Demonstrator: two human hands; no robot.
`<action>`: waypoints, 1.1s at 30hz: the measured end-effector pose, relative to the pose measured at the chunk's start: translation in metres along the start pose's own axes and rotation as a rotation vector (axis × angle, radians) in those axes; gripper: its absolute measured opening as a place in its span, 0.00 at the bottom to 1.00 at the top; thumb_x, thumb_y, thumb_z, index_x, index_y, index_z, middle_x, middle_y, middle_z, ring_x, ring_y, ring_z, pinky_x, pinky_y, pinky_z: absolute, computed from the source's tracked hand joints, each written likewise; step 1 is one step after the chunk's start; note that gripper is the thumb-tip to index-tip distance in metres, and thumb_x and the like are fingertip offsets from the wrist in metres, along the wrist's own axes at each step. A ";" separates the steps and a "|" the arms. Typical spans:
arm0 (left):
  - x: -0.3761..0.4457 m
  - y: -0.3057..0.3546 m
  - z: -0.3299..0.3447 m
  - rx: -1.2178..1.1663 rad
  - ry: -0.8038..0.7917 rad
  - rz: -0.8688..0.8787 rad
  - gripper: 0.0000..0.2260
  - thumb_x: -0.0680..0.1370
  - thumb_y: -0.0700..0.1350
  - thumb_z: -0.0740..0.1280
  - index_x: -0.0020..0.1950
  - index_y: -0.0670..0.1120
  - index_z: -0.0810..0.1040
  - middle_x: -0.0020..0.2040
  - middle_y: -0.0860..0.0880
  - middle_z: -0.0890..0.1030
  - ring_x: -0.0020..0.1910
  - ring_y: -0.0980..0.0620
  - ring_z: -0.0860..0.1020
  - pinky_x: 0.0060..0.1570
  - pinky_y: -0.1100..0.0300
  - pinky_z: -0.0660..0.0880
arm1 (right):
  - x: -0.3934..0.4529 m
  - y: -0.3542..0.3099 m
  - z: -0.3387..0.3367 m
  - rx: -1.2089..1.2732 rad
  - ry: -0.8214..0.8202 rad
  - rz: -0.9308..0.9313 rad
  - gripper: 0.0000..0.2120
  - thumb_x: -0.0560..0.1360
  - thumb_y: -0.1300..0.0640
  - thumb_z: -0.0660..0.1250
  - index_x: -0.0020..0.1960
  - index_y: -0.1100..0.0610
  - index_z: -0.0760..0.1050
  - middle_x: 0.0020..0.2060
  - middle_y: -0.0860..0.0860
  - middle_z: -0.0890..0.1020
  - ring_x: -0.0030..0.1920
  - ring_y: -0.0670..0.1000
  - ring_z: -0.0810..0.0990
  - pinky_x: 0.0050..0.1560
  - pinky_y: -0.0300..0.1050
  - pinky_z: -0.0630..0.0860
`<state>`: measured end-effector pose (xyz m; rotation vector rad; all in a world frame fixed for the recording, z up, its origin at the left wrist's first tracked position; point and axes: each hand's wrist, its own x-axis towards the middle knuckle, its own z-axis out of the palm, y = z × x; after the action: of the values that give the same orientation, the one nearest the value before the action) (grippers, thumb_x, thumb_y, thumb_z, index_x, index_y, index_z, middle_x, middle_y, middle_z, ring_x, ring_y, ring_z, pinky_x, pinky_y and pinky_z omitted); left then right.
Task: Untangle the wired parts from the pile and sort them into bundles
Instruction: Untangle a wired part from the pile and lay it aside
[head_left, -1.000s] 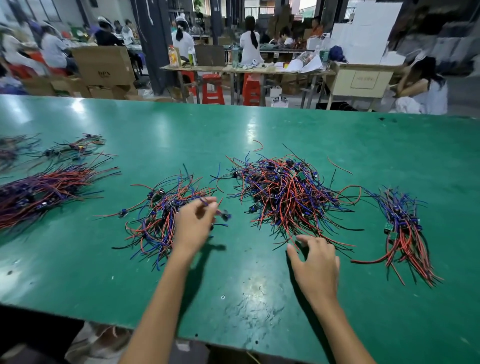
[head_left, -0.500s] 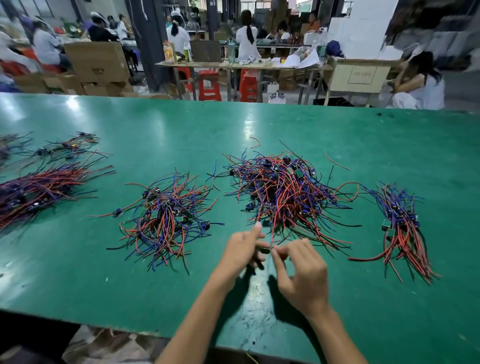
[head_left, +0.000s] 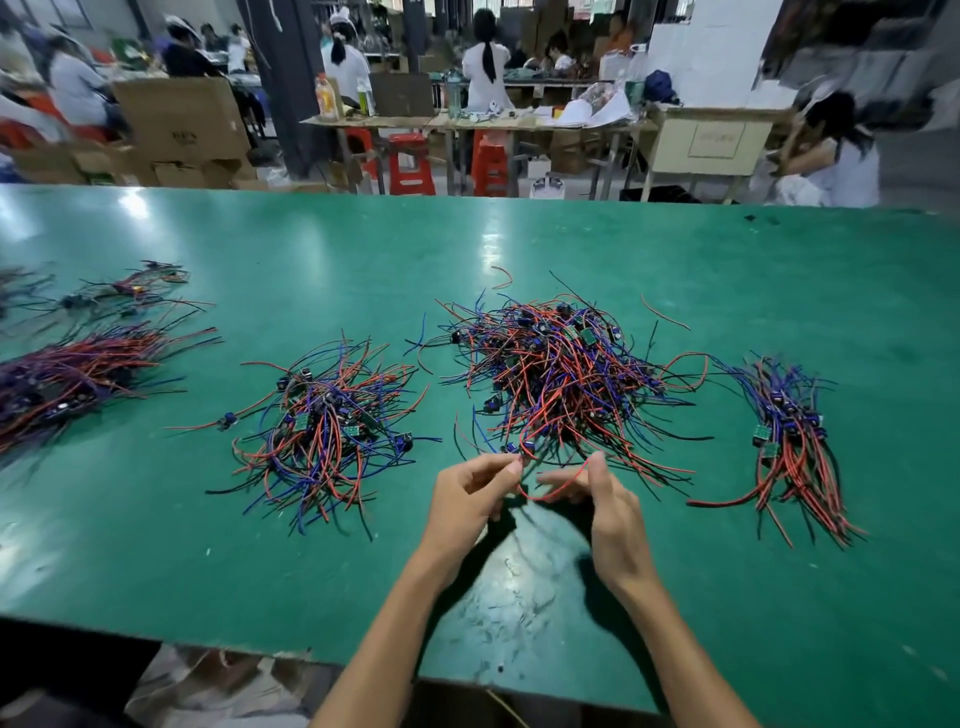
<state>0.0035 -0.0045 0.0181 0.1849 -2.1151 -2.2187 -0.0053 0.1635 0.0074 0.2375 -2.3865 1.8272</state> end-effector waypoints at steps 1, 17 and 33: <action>-0.001 -0.001 0.000 0.002 0.003 0.009 0.05 0.78 0.40 0.72 0.53 0.42 0.85 0.34 0.52 0.82 0.29 0.60 0.73 0.31 0.68 0.69 | 0.002 0.001 0.000 0.093 -0.020 0.061 0.33 0.78 0.28 0.47 0.48 0.45 0.86 0.41 0.49 0.87 0.47 0.52 0.85 0.58 0.58 0.76; -0.003 -0.007 0.006 0.179 0.015 0.088 0.19 0.80 0.37 0.68 0.71 0.47 0.75 0.58 0.50 0.83 0.55 0.51 0.82 0.59 0.54 0.79 | 0.006 0.007 -0.010 0.538 0.194 0.138 0.30 0.82 0.40 0.52 0.39 0.57 0.84 0.41 0.61 0.87 0.37 0.54 0.84 0.41 0.40 0.80; -0.019 0.014 0.044 0.501 -0.094 0.500 0.04 0.80 0.52 0.68 0.49 0.53 0.79 0.44 0.62 0.83 0.49 0.65 0.77 0.59 0.60 0.61 | 0.001 0.001 -0.040 1.076 0.157 0.275 0.40 0.70 0.24 0.54 0.49 0.60 0.82 0.34 0.54 0.82 0.35 0.48 0.81 0.41 0.36 0.80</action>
<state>0.0158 0.0406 0.0348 -0.3894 -2.3908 -1.4310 -0.0067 0.2022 0.0169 -0.1554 -1.1549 2.9317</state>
